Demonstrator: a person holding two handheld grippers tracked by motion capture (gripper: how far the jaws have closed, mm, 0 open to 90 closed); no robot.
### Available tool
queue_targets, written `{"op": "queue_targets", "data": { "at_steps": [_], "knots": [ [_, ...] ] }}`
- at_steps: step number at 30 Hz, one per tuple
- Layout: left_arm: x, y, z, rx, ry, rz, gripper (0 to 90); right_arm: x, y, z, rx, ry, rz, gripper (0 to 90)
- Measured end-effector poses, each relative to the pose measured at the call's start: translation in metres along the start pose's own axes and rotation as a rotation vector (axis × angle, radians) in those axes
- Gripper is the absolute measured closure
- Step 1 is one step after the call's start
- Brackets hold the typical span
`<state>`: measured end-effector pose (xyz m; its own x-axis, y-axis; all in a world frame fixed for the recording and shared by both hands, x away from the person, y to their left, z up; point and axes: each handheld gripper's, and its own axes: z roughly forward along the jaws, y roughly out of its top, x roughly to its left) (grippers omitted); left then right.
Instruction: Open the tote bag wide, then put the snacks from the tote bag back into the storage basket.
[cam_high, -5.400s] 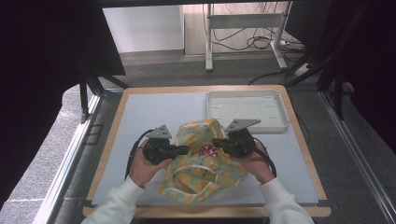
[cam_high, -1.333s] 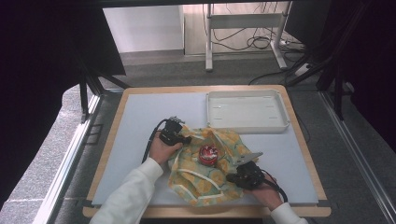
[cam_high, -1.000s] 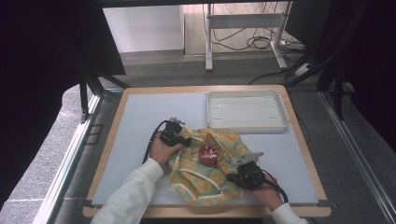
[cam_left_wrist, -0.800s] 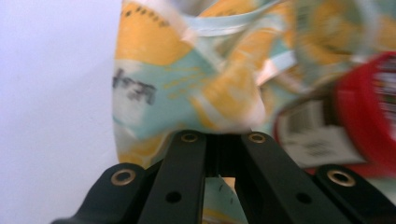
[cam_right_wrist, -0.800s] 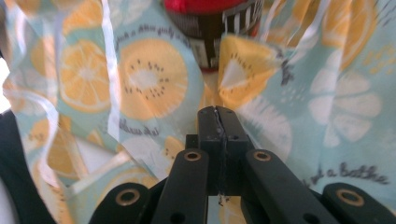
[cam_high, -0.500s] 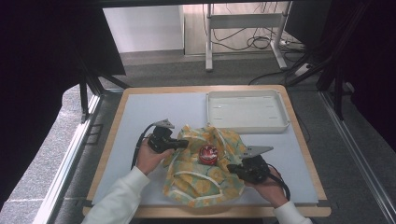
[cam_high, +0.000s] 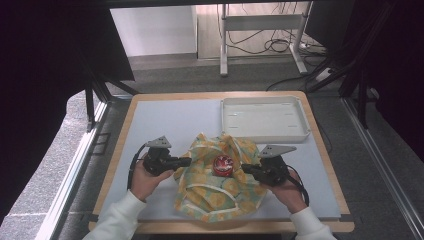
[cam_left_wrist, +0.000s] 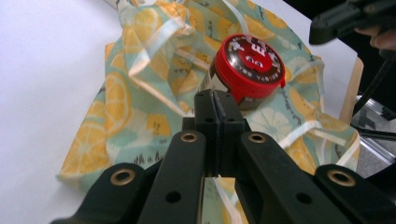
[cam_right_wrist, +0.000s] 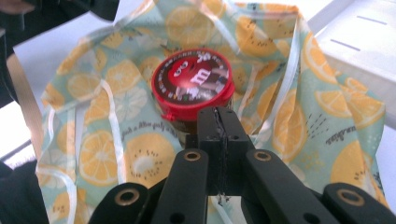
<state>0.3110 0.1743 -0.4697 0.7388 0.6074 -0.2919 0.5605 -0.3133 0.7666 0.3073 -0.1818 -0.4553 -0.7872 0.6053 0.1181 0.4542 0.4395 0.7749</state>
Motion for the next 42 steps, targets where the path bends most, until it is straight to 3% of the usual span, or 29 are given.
{"op": "queue_targets", "data": {
  "at_steps": [8, 11, 13, 16, 23, 29, 36, 42],
  "knots": [
    [-0.003, -0.012, -0.010, -0.004, 0.034, -0.018, 87.6, -0.001, 0.000, -0.009, -0.042, -0.010, 0.021, 86.7],
    [-0.003, -0.015, -0.014, -0.027, 0.054, -0.023, 79.0, -0.002, 0.000, -0.014, -0.050, -0.013, 0.030, 84.6],
    [-0.002, -0.015, -0.017, -0.050, 0.072, -0.025, 67.9, -0.003, 0.000, -0.015, -0.058, -0.015, 0.033, 79.1],
    [-0.001, -0.015, -0.021, -0.076, 0.099, -0.017, 51.9, -0.004, 0.001, -0.015, -0.062, -0.035, 0.039, 64.0],
    [-0.002, -0.016, -0.021, -0.065, 0.129, 0.010, 36.7, -0.004, 0.003, -0.017, -0.067, -0.059, 0.054, 43.4],
    [-0.004, -0.016, -0.020, -0.042, 0.138, 0.047, 31.1, -0.003, 0.006, -0.016, -0.055, -0.088, 0.051, 32.5],
    [-0.002, -0.017, -0.020, -0.038, 0.144, 0.043, 28.4, 0.001, 0.013, -0.012, -0.039, -0.101, 0.048, 27.3],
    [-0.001, -0.018, -0.018, -0.030, 0.135, 0.046, 27.1, 0.008, 0.022, 0.003, 0.007, -0.108, 0.033, 23.2]
  ]
}}
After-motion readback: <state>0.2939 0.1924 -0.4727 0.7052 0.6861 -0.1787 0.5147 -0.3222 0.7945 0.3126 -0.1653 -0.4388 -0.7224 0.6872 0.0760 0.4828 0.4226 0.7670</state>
